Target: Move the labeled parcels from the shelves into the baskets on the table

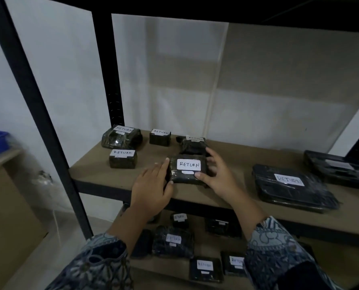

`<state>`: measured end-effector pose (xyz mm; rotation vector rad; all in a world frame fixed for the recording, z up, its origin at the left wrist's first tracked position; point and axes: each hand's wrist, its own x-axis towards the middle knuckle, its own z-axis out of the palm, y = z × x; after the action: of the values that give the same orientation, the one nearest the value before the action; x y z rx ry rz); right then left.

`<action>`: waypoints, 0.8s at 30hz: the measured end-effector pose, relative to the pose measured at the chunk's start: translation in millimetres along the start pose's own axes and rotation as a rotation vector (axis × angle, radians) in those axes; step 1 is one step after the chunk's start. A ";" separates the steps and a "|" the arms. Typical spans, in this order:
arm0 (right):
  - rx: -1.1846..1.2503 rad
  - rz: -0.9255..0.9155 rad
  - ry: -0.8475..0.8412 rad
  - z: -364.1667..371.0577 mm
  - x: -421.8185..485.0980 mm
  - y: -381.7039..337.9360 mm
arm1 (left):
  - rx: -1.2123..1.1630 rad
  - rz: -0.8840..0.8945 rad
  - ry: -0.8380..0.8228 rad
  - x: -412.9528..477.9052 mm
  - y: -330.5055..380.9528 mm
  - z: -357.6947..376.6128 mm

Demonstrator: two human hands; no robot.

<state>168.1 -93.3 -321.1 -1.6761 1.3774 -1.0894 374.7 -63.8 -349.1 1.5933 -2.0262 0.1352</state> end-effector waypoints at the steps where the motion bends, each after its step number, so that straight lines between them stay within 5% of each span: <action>1: 0.014 -0.011 0.014 -0.8 -1.1 -0.5 | -0.006 -0.005 -0.005 -0.6 0.5 -0.2; 24: 0.182 -0.039 0.212 4.1 -41.3 -15.1 | 0.027 0.076 -0.091 -5.3 -0.6 1.7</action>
<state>174.5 -49.9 -316.3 -1.4959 1.3336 -1.4041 375.4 -60.0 -353.2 1.5651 -2.1645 0.1206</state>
